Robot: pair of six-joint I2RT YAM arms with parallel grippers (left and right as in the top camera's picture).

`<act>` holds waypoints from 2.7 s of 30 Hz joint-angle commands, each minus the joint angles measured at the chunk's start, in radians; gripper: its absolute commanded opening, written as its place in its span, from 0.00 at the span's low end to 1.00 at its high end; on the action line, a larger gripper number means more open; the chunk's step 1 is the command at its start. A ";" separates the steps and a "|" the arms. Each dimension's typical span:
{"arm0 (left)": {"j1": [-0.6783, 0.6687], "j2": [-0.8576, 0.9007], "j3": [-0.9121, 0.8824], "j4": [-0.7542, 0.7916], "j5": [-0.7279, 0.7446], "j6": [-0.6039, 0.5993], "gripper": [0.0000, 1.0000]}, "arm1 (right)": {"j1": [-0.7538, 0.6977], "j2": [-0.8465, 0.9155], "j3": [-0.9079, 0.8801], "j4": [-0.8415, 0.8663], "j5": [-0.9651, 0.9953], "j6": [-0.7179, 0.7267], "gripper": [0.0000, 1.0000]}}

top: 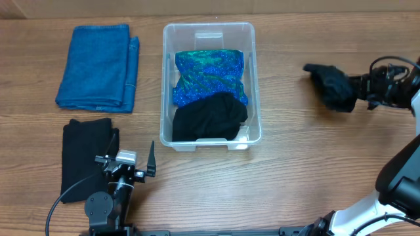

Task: Pack container
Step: 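Lift the black sock with the right gripper and carry it over the container, then lower the black sock into the container's back half and release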

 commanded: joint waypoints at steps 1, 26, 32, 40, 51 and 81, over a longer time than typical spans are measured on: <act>0.005 -0.010 -0.003 0.001 -0.005 -0.011 1.00 | 0.066 -0.099 0.127 -0.094 -0.125 -0.119 0.04; 0.005 -0.010 -0.003 0.001 -0.005 -0.011 1.00 | 1.116 -0.092 0.257 -0.205 0.482 -0.326 0.04; 0.005 -0.010 -0.003 0.001 -0.006 -0.011 1.00 | 1.117 -0.088 0.257 -0.169 0.317 -0.349 0.04; 0.005 -0.010 -0.003 0.001 -0.005 -0.011 1.00 | 1.117 -0.084 0.257 -0.195 0.314 -0.350 0.05; 0.005 -0.010 -0.003 0.001 -0.005 -0.011 1.00 | 1.116 -0.052 0.257 -0.190 0.526 -0.278 0.77; 0.005 -0.010 -0.003 0.001 -0.005 -0.011 1.00 | 1.258 0.197 0.399 -0.492 0.870 -0.097 0.04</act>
